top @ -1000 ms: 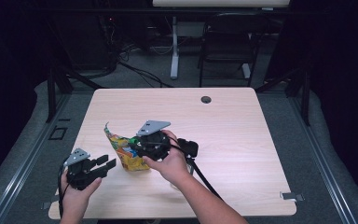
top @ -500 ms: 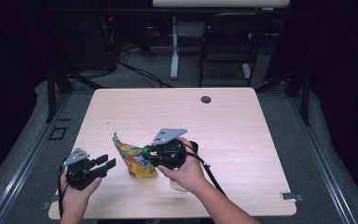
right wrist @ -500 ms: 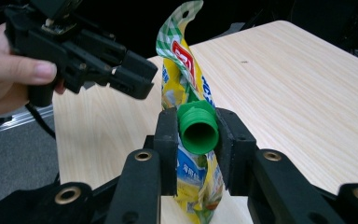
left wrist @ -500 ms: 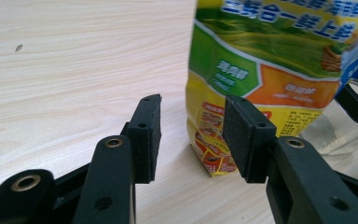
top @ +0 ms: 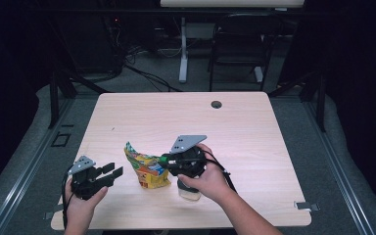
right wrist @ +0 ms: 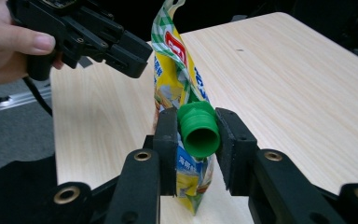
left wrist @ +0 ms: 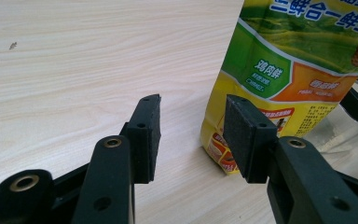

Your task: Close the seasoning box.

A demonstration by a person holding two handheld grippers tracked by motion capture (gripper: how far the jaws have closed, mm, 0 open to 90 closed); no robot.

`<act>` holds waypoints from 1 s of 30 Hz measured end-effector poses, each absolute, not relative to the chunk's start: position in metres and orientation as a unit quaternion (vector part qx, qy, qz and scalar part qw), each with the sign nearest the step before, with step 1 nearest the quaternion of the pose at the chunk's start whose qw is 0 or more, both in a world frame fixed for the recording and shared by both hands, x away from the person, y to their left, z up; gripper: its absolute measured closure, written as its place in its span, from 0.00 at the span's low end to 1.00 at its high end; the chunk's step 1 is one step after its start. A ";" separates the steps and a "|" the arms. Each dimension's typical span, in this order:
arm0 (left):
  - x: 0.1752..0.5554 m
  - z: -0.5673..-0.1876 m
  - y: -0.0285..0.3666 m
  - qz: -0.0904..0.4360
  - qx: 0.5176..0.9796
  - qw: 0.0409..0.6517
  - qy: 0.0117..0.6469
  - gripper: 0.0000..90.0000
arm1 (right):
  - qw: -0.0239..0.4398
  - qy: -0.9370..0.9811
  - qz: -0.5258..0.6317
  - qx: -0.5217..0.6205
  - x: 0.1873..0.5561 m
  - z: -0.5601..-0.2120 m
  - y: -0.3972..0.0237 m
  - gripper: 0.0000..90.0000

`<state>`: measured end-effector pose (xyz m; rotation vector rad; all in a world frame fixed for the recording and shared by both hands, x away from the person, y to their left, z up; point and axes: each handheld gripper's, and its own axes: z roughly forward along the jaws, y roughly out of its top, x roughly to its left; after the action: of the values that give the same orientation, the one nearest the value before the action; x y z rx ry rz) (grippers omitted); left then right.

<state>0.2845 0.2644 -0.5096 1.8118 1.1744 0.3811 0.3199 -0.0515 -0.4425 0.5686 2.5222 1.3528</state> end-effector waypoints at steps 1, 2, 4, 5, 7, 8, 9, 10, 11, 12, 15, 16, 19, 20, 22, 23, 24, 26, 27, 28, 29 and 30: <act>0.284 -0.510 0.264 0.154 0.735 0.457 0.476 0.63 | 0.118 0.859 0.459 0.193 0.320 -0.442 -0.051 0.79; 0.284 -0.510 0.264 0.154 0.735 0.457 0.476 0.63 | 0.119 0.859 0.458 0.193 0.320 -0.441 -0.051 0.79; 0.284 -0.510 0.264 0.155 0.735 0.458 0.476 0.63 | 0.121 0.860 0.455 0.196 0.320 -0.440 -0.051 0.78; 0.284 -0.509 0.265 0.153 0.735 0.458 0.476 0.63 | 0.122 0.859 0.455 0.201 0.321 -0.440 -0.052 0.77; 0.284 -0.509 0.265 0.154 0.733 0.459 0.478 0.63 | 0.117 0.857 0.458 0.203 0.321 -0.439 -0.052 0.77; 0.284 -0.509 0.265 0.154 0.733 0.459 0.478 0.63 | 0.116 0.858 0.456 0.203 0.321 -0.438 -0.053 0.75; 0.284 -0.509 0.265 0.154 0.733 0.459 0.478 0.63 | 0.112 0.857 0.459 0.206 0.321 -0.438 -0.053 0.74; 0.284 -0.509 0.265 0.155 0.733 0.459 0.478 0.63 | 0.110 0.856 0.460 0.206 0.322 -0.438 -0.053 0.73; 0.284 -0.509 0.265 0.155 0.733 0.459 0.477 0.63 | 0.106 0.856 0.461 0.206 0.322 -0.437 -0.053 0.71; 0.284 -0.509 0.265 0.155 0.733 0.459 0.477 0.63 | 0.103 0.856 0.463 0.207 0.322 -0.437 -0.052 0.70; 0.284 -0.508 0.265 0.155 0.733 0.461 0.476 0.63 | 0.093 0.853 0.471 0.204 0.321 -0.434 -0.050 0.69; 0.284 -0.508 0.265 0.155 0.733 0.461 0.476 0.63 | 0.094 0.853 0.472 0.202 0.321 -0.433 -0.049 0.69; 0.284 -0.509 0.265 0.154 0.733 0.460 0.477 0.63 | 0.097 0.854 0.472 0.194 0.319 -0.428 -0.042 0.68; 0.284 -0.509 0.265 0.155 0.733 0.460 0.476 0.63 | 0.098 0.855 0.471 0.194 0.319 -0.427 -0.040 0.68; 0.284 -0.508 0.265 0.155 0.733 0.461 0.476 0.63 | 0.095 0.854 0.474 0.191 0.319 -0.424 -0.035 0.68; 0.284 -0.508 0.265 0.155 0.733 0.461 0.476 0.63 | 0.095 0.855 0.474 0.189 0.319 -0.423 -0.033 0.68; 0.284 -0.508 0.265 0.155 0.733 0.460 0.476 0.63 | 0.094 0.855 0.474 0.188 0.319 -0.422 -0.030 0.68; 0.284 -0.508 0.266 0.155 0.733 0.460 0.476 0.63 | 0.095 0.856 0.473 0.185 0.319 -0.419 -0.024 0.68; 0.284 -0.508 0.266 0.155 0.733 0.460 0.476 0.63 | 0.094 0.856 0.474 0.183 0.319 -0.418 -0.020 0.68; 0.284 -0.508 0.266 0.154 0.734 0.458 0.476 0.63 | 0.095 0.856 0.474 0.183 0.320 -0.417 -0.018 0.68; 0.284 -0.508 0.266 0.154 0.734 0.459 0.476 0.63 | 0.095 0.856 0.473 0.183 0.320 -0.417 -0.016 0.69; 0.284 -0.509 0.266 0.154 0.734 0.458 0.476 0.63 | 0.095 0.856 0.473 0.184 0.321 -0.417 -0.014 0.69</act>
<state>0.2840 0.2658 -0.5085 1.8091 1.1727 0.3799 0.3209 -0.0141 -0.4165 0.5454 2.5395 1.4027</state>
